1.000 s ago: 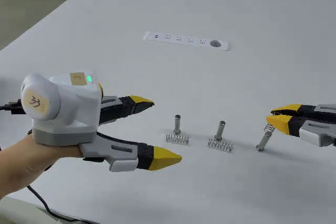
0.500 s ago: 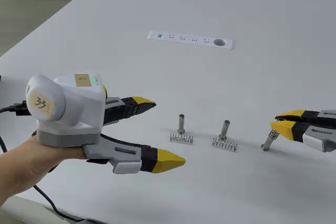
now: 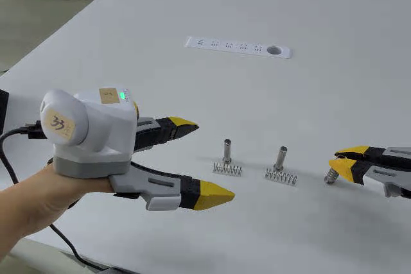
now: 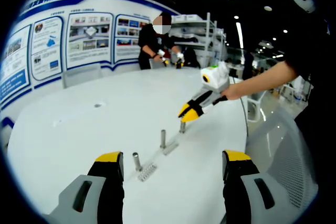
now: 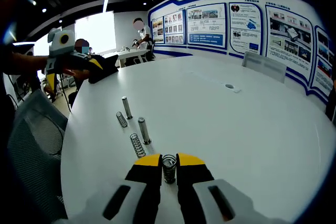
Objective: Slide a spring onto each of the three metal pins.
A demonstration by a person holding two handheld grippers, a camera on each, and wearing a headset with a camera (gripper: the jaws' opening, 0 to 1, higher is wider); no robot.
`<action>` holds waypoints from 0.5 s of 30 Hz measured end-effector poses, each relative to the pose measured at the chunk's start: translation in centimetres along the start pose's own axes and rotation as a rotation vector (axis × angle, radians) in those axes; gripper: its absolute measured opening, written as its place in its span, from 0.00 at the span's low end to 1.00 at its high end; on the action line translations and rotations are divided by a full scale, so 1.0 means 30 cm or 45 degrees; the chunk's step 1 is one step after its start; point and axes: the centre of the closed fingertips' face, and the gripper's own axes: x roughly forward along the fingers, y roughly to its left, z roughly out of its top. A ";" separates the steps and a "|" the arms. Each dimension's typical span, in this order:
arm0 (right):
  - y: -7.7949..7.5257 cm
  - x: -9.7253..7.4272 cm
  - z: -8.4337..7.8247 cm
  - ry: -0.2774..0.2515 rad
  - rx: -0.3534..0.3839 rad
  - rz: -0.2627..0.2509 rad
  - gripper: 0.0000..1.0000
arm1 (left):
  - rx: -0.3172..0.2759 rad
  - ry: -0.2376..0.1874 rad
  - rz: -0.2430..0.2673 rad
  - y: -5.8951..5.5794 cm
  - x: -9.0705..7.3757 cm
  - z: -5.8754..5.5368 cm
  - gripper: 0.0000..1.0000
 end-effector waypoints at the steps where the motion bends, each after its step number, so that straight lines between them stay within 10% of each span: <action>1: 0.000 0.001 -0.003 0.003 0.000 0.001 0.11 | 0.001 0.001 -0.002 -0.002 0.002 0.000 0.78; 15: -0.002 0.010 -0.032 0.051 -0.039 -0.003 0.12 | -0.003 0.018 0.001 -0.007 -0.003 -0.014 0.78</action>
